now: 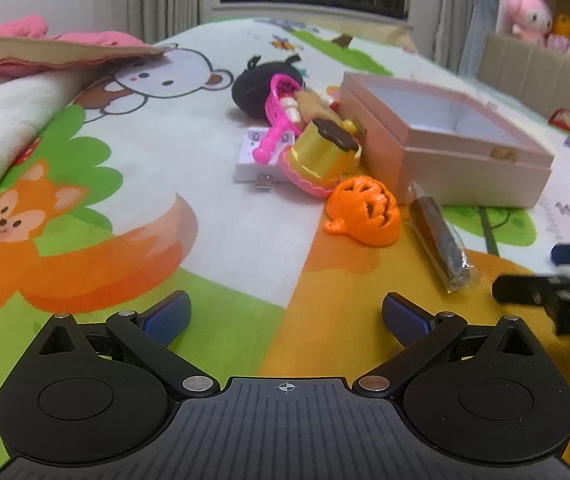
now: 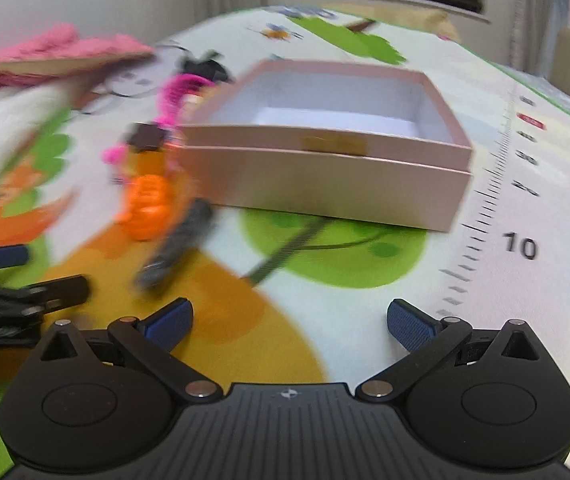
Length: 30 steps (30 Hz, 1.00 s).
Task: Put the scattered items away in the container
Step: 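Close the right tool on the bagged black cylinder while the left tool reaches the orange pumpkin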
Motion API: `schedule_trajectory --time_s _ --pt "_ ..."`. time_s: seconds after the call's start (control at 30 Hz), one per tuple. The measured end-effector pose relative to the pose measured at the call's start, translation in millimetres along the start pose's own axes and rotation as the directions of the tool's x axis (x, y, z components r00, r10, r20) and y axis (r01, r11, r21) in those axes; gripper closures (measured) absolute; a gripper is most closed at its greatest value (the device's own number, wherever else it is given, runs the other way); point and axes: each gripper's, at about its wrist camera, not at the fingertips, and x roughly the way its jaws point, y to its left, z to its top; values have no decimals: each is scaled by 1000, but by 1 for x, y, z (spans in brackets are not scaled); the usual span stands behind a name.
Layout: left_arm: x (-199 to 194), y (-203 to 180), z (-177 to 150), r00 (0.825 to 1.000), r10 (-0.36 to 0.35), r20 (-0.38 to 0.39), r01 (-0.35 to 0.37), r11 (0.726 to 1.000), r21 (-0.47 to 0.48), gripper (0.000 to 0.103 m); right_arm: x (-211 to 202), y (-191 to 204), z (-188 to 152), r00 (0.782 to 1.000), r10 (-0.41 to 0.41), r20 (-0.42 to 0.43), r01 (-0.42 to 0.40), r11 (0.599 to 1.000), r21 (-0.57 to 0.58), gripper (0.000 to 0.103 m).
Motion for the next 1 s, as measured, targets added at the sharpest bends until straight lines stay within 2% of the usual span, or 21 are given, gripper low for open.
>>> schedule_trajectory --time_s 0.1,0.2,0.27,0.33,0.4,0.47,0.6,0.67,0.77,0.8,0.83,0.87,0.9,0.97,1.0 --pt "-3 8 0 1000 -7 22 8 998 -56 0 -15 25 -7 996 34 84 -26 996 -86 0" --pt "-4 11 -1 999 12 33 -9 996 -85 0 -6 49 -6 996 10 83 7 979 -202 0" --pt "-3 10 -1 1000 15 26 -13 997 -70 0 7 54 1 995 -74 61 87 966 -243 0" --pt "-2 7 0 1000 24 9 -24 999 -42 0 12 43 5 982 -173 73 185 956 -226 0" --pt "0 2 0 999 44 -3 -44 999 -3 0 9 22 8 956 -276 98 289 944 -160 0" --pt "-1 -4 2 998 62 -2 -62 998 23 0 -2 0 5 944 -309 119 320 942 -97 0" --pt "-11 -18 20 996 -23 86 19 999 40 0 -19 -41 -7 963 -246 109 243 969 43 0" --pt "-5 -29 30 993 -22 114 13 997 79 0 -21 -54 -15 969 -227 98 219 972 87 0" --pt "16 -41 39 996 -4 88 -8 990 138 0 -18 -55 -21 976 -194 98 185 978 95 0" --pt "23 -44 40 997 1 73 -12 988 153 4 -21 -51 -21 977 -181 115 174 982 72 0" --pt "29 -46 40 998 6 58 -16 986 164 17 -24 -46 -21 977 -166 135 161 986 43 0" --pt "34 -47 41 999 3 41 -10 986 169 26 -27 -42 -21 977 -151 151 150 989 19 1" --pt "38 -47 42 1000 -8 23 4 986 169 30 -31 -38 -20 978 -130 165 133 991 -8 1" --pt "45 -49 44 1000 -21 10 19 986 165 29 -31 -28 -16 983 -73 167 83 995 -57 12" --pt "47 -50 45 1000 -23 11 21 985 171 31 -29 -23 -13 987 -43 155 55 996 -76 15"
